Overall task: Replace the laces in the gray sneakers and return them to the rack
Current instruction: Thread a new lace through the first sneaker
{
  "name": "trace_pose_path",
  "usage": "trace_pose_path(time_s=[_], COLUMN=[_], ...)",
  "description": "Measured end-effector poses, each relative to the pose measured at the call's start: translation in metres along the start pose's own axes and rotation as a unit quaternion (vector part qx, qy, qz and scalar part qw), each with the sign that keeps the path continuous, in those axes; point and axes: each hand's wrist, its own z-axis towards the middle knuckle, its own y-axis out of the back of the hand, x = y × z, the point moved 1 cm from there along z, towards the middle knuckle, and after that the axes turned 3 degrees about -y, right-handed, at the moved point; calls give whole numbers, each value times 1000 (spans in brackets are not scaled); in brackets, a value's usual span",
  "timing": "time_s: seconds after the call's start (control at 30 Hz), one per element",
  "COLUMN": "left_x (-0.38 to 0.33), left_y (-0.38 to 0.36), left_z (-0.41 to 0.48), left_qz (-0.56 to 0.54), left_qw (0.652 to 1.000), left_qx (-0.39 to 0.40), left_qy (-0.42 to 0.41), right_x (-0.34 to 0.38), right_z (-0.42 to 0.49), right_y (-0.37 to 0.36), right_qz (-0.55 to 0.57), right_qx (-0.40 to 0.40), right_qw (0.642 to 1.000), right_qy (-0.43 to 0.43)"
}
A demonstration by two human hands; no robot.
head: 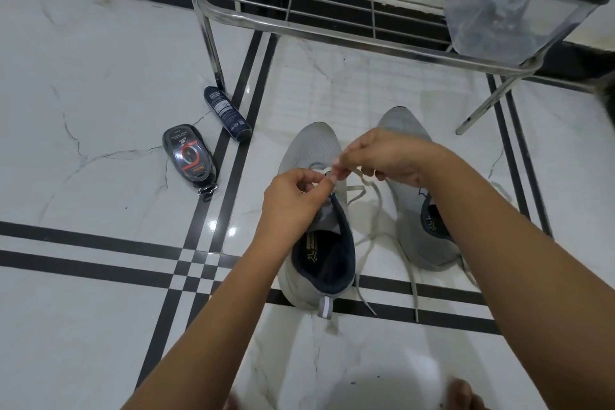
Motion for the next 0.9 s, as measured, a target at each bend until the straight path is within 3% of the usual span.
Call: trace_pose_path(time_s=[0.13,0.2,0.27,0.37,0.5,0.57,0.67,0.7,0.77,0.83,0.9], left_x=[-12,-18,-22,-18,-14,-19,-30,-31,-29,-22,-19], left_y=[-5,-11,-9,19,54,48,35,36,45,56,56], left_z=[-7,-10,-10,-8,-1,6,17,19,21,19,19], left_qz=[-193,-281,-298,-243,-84,-12,8,3,-3,-4,26], left_qw=[971,938,928,950,984,986,981,980,980,984,984], left_qx=[92,141,160,146,120,144,181,188,187,165,163], left_qy=[108,147,154,133,100,84,65,61,61,67,68], right_x=[21,27,27,18,8,18,27,26,18,6,5], right_z=[-17,-19,-16,-7,-2,-10,-17,-16,-9,-1,0], right_y=[2,0,0,8,8,0,-13,-14,-3,8,5], right_qz=[55,83,124,110,-184,-242,-150,-138,-150,-240,-323], right_qx=[57,54,18,-104,-199,-165,10,24,-40,-130,-144], right_qw=[996,995,992,987,961,956,985,986,985,962,935], right_qy=[36,31,7,-44,-57,12,87,86,69,33,35])
